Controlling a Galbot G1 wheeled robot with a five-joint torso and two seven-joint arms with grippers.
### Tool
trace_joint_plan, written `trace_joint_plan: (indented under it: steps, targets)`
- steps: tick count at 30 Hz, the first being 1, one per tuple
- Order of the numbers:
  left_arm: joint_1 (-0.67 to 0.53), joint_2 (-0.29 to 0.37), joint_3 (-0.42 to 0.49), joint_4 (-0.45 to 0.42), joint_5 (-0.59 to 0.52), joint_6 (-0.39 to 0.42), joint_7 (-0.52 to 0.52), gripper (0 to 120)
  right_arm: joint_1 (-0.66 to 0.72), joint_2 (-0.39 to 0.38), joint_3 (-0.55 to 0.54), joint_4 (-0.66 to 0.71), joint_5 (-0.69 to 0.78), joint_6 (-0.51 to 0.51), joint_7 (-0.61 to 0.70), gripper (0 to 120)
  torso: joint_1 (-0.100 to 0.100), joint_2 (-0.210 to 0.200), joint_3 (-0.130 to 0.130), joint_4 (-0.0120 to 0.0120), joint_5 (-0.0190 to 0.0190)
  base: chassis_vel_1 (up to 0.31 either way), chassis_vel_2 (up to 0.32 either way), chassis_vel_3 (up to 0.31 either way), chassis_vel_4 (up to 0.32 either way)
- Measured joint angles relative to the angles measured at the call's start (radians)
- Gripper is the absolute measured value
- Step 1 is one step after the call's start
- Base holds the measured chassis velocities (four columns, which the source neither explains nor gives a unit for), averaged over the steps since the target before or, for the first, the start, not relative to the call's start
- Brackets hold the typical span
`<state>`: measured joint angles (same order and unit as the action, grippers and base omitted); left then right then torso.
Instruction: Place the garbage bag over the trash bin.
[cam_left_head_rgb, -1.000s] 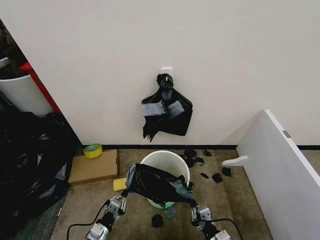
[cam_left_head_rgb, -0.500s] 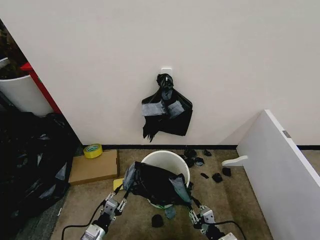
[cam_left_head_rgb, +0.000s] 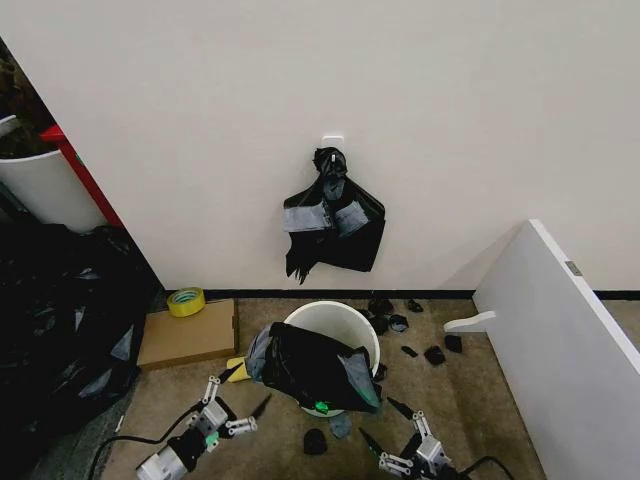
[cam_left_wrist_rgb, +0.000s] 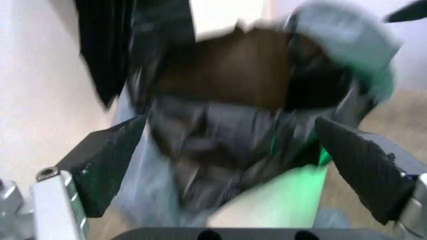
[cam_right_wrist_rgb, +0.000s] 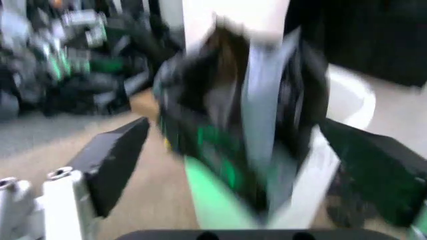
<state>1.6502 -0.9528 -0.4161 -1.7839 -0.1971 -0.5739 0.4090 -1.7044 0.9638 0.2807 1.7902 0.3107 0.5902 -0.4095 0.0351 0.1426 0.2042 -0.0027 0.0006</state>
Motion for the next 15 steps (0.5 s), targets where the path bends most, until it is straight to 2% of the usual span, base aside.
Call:
trace_joint_plan:
  steps: [2,5,6,8,10,12,14,15]
  targets:
    - [-0.014,-0.015,-0.004,-0.01,-0.048,-0.022,0.025,100,0.01,0.004,0.015,0.052,0.044,-0.014,-0.003,99,0.0,0.0,0.0,-0.0001,-0.0004,0.0,0.0,0.0,0.0]
    - [-0.05,-0.04,-0.005,-0.042,-0.146,-0.023,0.018,100,0.057,0.006,0.029,0.162,0.123,-0.149,0.118,100,0.0,0.0,0.0,0.0006,-0.0002,0.0,0.0,0.0,0.0]
    - [-0.05,-0.04,-0.005,-0.042,-0.146,-0.023,0.018,100,0.057,0.006,0.029,0.162,0.123,-0.149,0.118,100,0.0,0.0,0.0,0.0006,-0.0002,0.0,0.0,0.0,0.0]
    - [-0.074,-0.055,-0.006,-0.064,-0.18,-0.01,0.003,100,0.097,-0.01,0.022,0.202,0.176,-0.263,0.217,100,0.0,0.0,0.0,-0.0007,-0.0002,0.0,0.0,0.0,0.0]
    - [-0.09,-0.077,-0.007,-0.086,-0.201,0.005,-0.016,100,0.19,-0.043,-0.005,0.226,0.276,-0.405,0.303,100,0.0,0.0,0.0,-0.0003,0.0002,0.0,0.0,0.0,0.0]
    - [-0.102,-0.107,-0.011,-0.097,-0.206,0.017,-0.049,100,0.287,-0.067,-0.033,0.211,0.344,-0.513,0.336,100,0.0,0.0,0.0,0.0005,0.0,0.0,0.0,0.0,0.0]
    - [-0.105,-0.116,-0.012,-0.099,-0.206,0.021,-0.062,100,0.317,-0.073,-0.044,0.198,0.36,-0.546,0.338,100,0.0,0.0,0.0,0.0005,-0.0002,0.0,0.0,0.0,0.0]
    - [-0.11,-0.138,-0.015,-0.103,-0.205,0.034,-0.106,100,0.382,-0.081,-0.07,0.163,0.385,-0.618,0.335,100,0.0,0.0,0.0,0.0,-0.0001,0.0,0.0,0.0,0.0]
